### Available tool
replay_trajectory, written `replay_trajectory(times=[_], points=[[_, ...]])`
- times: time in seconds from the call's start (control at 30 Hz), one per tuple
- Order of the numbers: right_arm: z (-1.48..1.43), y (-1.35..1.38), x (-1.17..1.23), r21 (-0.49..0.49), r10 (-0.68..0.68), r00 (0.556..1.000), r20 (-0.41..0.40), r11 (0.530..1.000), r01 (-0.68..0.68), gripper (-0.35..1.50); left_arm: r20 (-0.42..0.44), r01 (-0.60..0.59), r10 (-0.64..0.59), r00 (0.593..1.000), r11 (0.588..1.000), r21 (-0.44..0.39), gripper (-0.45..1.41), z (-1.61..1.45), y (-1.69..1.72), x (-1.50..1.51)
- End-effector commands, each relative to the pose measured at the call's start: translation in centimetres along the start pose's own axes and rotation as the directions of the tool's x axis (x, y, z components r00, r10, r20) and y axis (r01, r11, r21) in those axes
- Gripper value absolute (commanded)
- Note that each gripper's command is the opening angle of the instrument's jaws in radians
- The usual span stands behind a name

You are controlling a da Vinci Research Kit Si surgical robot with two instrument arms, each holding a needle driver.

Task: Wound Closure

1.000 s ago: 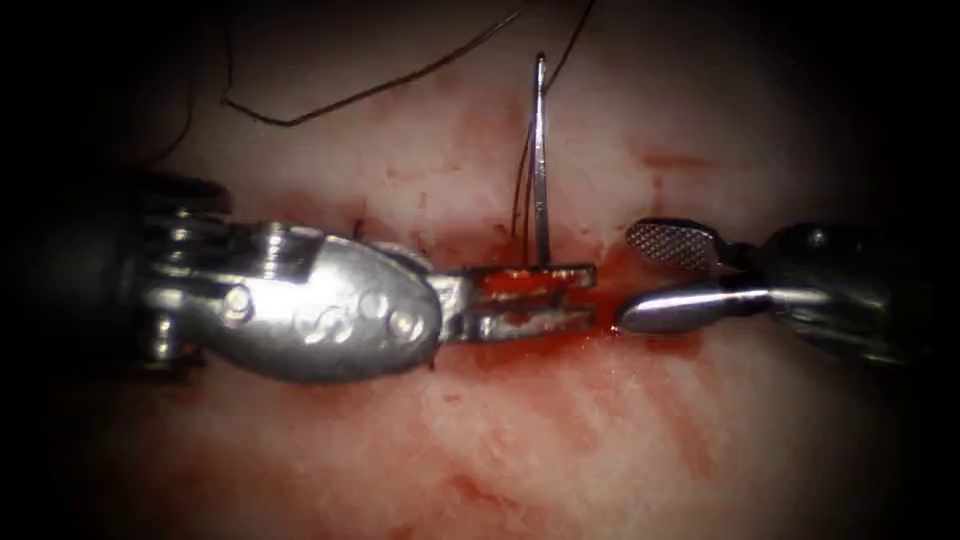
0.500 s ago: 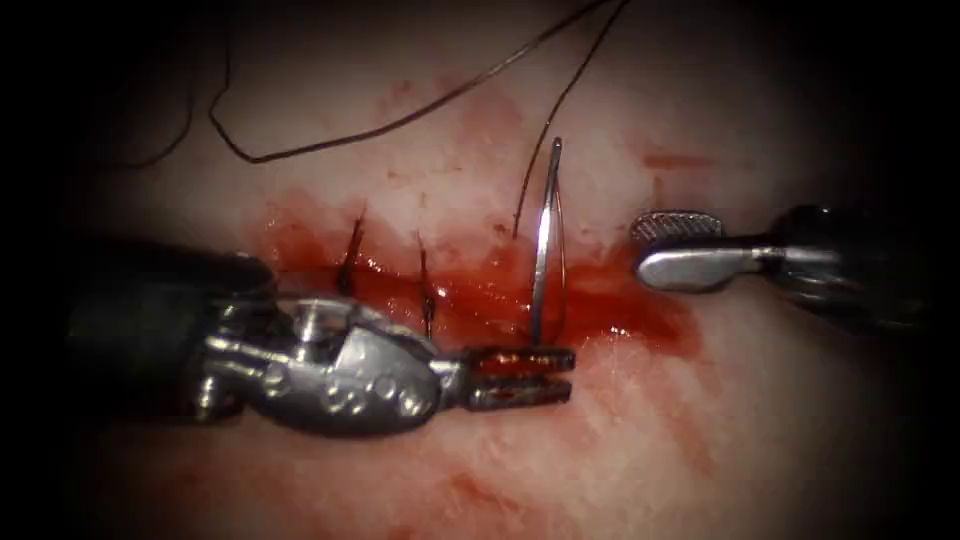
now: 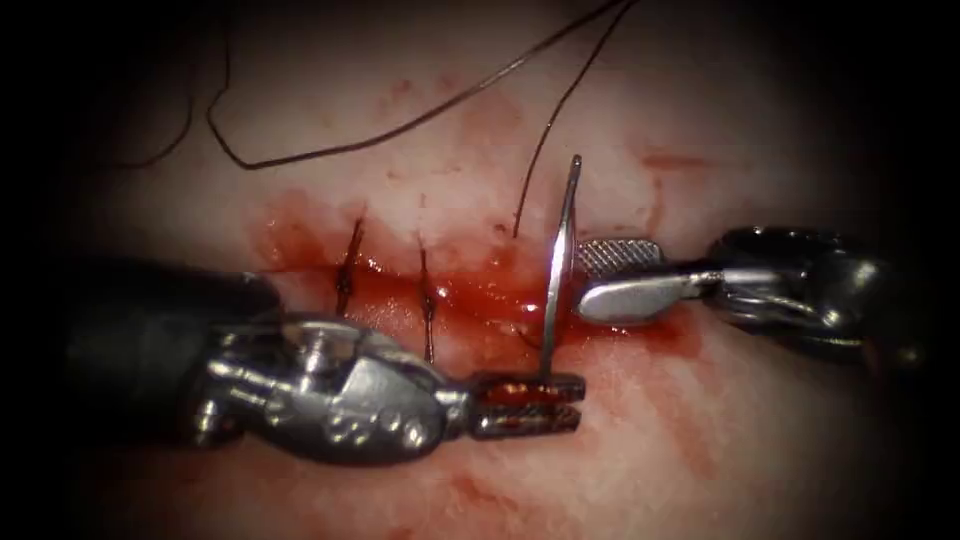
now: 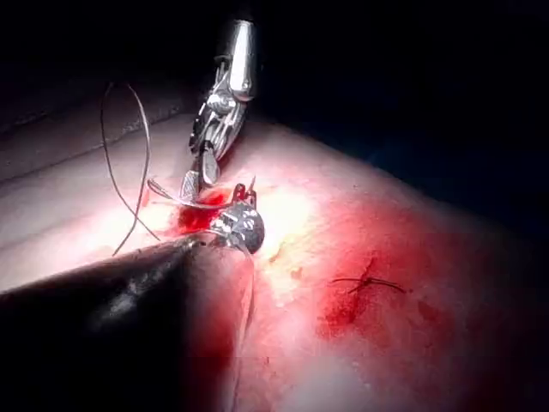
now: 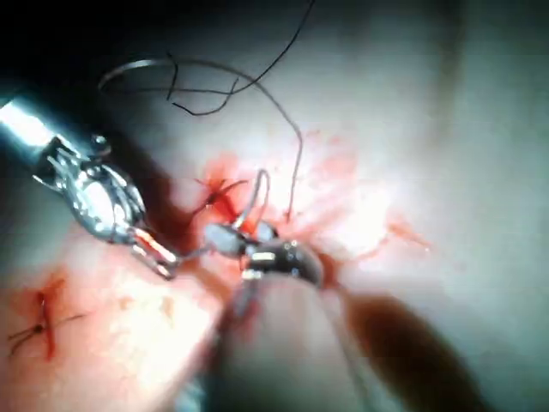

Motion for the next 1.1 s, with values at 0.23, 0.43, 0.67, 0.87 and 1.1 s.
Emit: replay_trajectory(times=[0.23,0.43,0.67,0.87,1.1], points=[[0.11,-0.12,-0.05,0.013,0.003,1.000,0.013,1.000,-0.004,0.71,-0.002,-0.001,0.001,1.000,1.000,-0.009,-0.45,0.06,0.02,-0.04],[0.19,-0.12,-0.06,0.015,0.003,1.000,0.009,1.000,-0.003,0.73,-0.002,-0.001,0.001,1.000,1.000,-0.008,-0.45,0.07,0.04,-0.01],[0.24,-0.06,-0.08,0.012,0.003,1.000,0.007,1.000,-0.003,0.81,0.001,0.000,0.000,1.000,1.000,-0.010,-0.45,0.08,0.11,0.18],[0.35,-0.06,-0.08,0.017,0.056,0.998,0.002,0.998,-0.056,0.78,0.002,-0.001,0.001,1.000,1.000,-0.013,-0.45,0.09,0.12,0.18],[0.38,-0.06,-0.08,0.017,0.143,0.990,0.009,0.990,-0.143,0.31,0.003,-0.002,0.002,1.000,1.000,-0.015,-0.45,0.09,0.12,0.17]])
